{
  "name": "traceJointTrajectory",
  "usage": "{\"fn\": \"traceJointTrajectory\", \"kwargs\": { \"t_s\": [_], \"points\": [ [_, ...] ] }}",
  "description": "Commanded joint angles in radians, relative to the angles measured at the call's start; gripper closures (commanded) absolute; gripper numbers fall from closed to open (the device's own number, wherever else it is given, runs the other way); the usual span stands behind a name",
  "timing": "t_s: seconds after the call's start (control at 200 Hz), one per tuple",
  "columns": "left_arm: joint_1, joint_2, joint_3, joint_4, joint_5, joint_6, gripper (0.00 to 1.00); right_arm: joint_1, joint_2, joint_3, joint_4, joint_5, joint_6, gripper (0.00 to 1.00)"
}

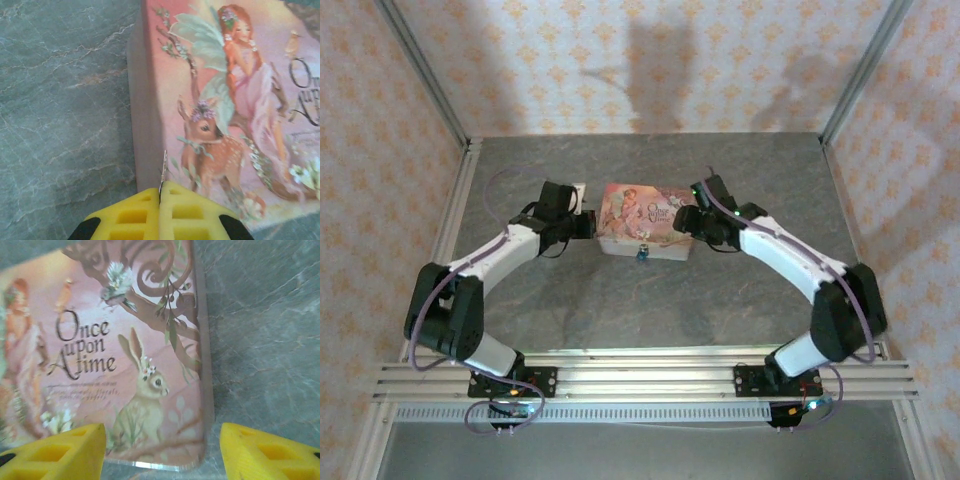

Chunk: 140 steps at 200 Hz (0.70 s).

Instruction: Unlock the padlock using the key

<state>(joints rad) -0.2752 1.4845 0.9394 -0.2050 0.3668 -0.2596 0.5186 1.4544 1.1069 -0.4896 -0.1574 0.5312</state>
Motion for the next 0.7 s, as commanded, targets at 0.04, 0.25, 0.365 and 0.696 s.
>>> {"fn": "traceJointTrajectory", "kwargs": {
  "t_s": [0.04, 0.25, 0.365, 0.696],
  "points": [
    [-0.004, -0.129, -0.094, -0.041, 0.031, 0.01, 1.0, 0.066, -0.136, -0.085, -0.011, 0.097, 0.019, 0.39],
    [-0.004, -0.323, -0.256, -0.03, 0.045, -0.026, 1.0, 0.306, -0.094, -0.186, 0.108, 0.202, 0.082, 0.41],
    [-0.004, -0.4, -0.333, 0.01, 0.125, -0.053, 1.0, 0.391, 0.045, -0.138, 0.151, 0.251, 0.103, 0.41],
    [-0.014, -0.511, -0.449, 0.036, 0.22, -0.086, 1.0, 0.426, 0.309, 0.054, 0.169, 0.44, 0.076, 0.46]
  ]
}}
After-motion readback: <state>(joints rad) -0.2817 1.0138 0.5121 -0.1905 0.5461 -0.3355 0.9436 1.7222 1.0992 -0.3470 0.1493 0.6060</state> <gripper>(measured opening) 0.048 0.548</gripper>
